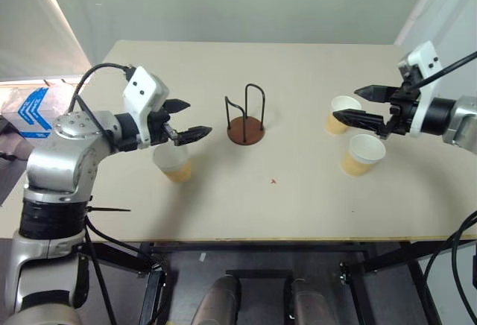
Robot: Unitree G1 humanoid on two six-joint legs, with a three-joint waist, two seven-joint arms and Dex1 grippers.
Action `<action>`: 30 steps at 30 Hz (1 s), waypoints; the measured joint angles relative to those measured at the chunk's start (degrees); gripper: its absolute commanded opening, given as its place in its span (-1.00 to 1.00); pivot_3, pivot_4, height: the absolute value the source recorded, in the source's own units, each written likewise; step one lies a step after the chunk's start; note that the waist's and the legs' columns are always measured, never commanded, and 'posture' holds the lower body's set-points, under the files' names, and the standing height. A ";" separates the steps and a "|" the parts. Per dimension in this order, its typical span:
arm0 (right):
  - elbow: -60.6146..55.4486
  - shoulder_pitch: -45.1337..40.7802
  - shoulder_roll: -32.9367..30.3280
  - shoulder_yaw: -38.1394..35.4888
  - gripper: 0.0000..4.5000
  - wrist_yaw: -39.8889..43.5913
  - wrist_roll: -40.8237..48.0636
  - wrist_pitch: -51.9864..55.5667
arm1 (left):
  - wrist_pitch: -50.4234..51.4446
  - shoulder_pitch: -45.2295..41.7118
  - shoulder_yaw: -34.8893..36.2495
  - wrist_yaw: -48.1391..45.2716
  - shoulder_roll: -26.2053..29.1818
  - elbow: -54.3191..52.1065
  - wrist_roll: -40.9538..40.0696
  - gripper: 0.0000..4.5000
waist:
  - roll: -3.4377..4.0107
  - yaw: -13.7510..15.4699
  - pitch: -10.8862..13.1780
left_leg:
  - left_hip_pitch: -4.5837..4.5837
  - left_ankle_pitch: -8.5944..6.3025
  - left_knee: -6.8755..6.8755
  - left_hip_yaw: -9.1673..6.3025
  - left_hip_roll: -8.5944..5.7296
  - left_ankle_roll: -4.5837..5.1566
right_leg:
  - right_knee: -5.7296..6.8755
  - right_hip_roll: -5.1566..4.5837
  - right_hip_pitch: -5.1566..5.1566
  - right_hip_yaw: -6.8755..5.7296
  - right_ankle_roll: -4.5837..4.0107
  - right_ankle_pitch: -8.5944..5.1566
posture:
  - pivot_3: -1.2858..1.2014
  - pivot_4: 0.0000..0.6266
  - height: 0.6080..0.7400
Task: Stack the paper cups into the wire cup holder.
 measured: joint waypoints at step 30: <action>-5.79 4.34 -0.69 -4.10 1.00 -1.88 4.01 3.34 | -0.94 -4.84 -10.48 6.18 -11.26 7.45 7.93 1.00 | -0.02 0.12 0.01 | 0.02 0.16 0.03 0.02 -0.02 -0.06 | -0.02 -0.01 0.09 0.00 0.14 -0.01 | 0.03 -0.52 1.00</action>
